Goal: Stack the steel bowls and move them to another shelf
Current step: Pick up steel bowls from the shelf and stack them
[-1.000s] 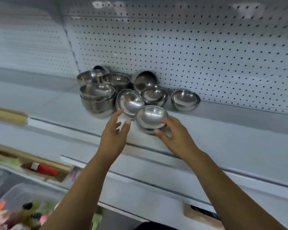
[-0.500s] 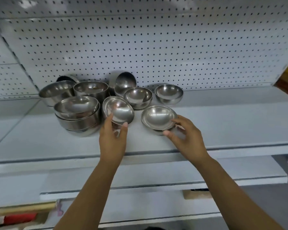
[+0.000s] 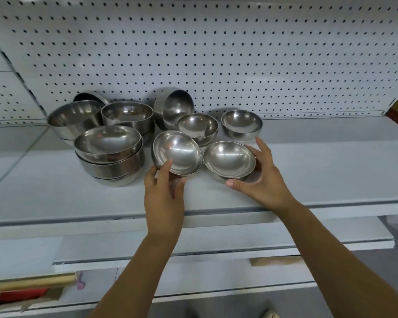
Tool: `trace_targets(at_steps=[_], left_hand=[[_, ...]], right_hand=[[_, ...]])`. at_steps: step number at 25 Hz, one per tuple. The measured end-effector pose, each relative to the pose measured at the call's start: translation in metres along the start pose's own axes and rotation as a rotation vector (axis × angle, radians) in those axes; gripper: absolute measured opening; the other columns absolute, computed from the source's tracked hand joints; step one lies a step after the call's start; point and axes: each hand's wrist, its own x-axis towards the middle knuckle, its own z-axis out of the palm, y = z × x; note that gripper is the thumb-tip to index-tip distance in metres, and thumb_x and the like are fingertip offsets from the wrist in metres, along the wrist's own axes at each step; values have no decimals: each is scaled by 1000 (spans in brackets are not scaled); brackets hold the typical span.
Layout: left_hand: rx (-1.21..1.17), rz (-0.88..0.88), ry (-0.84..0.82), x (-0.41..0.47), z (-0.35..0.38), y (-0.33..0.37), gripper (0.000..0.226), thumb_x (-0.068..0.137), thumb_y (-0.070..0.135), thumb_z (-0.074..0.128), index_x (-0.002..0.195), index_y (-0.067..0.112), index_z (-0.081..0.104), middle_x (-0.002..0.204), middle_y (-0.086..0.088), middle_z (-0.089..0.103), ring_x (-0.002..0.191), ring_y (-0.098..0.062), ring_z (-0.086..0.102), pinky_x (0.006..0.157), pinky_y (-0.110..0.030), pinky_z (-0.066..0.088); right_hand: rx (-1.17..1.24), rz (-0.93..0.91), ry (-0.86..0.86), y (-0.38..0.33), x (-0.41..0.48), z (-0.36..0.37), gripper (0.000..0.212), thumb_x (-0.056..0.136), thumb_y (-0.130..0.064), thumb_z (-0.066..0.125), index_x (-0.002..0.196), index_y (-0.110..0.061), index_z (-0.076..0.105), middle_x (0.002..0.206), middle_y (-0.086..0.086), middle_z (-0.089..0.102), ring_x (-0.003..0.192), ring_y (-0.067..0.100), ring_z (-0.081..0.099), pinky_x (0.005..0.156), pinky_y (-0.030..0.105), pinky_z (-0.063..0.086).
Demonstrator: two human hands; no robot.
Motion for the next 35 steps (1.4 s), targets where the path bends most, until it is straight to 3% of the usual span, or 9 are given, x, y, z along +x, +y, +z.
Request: trace_targets(at_steps=[3,5,7,12,18,24,28,31,35], left_hand=[[-135,20,71,-5,-4,3,51,93,21,73,140,32,55,134,-5,54,110,-16,67,99,-43,57],[-226,63,74,-8,-10,6,52,92,26,74,140,33,56,129,0,60,114,-20,65,101,-41,55],[-267,70,-18,-5,-17,11,55,91,29,74,142,37,54,130,4,63,119,-22,64,104,-36,52],[-278,103,-319,21,-16,33,59,92,35,67,149,34,49,133,24,62,123,-6,62,105,-20,47],[-155,180,-460,44,1,36,63,96,36,66,154,40,40,148,25,52,129,7,52,108,-15,40],[-47,193,-508,40,10,26,69,95,45,64,156,45,30,154,21,46,139,4,44,115,-19,36],[84,250,-479,35,12,23,69,95,52,58,157,28,38,155,13,48,142,-7,44,117,-32,38],[103,251,-455,31,11,25,66,96,52,59,154,29,41,151,13,53,138,-9,49,113,-36,43],[59,253,-417,24,11,31,65,94,54,60,152,36,39,146,28,51,134,3,49,112,-27,43]], right_hand=[[28,-2,-5,4,1,-3,133,60,-50,91,164,-35,9,146,-27,50,131,-13,49,107,10,38],[30,-17,-5,6,2,-3,135,58,-52,91,164,-35,10,150,-24,48,132,-15,47,107,6,36],[32,-27,-8,7,3,-1,136,57,-52,92,164,-34,10,152,-20,48,133,-15,46,107,4,35],[30,-71,-1,7,2,1,135,61,-45,94,165,-31,9,153,-18,48,134,-11,48,108,8,37],[-1,-114,-1,5,0,0,128,69,-43,92,165,-35,8,154,-13,49,142,3,47,117,22,40],[5,-143,22,2,-1,-1,92,85,-46,80,161,-26,33,156,-13,50,144,5,47,119,37,42],[68,-104,38,3,-3,-2,89,87,-43,76,161,-24,31,146,-23,53,136,-1,52,114,25,45],[95,-78,38,5,-4,-2,93,85,-49,76,160,-32,25,138,-35,55,134,-4,53,108,14,42],[85,-68,18,4,-1,-4,81,81,-59,76,146,-53,28,135,-40,52,132,-9,51,106,11,41]])
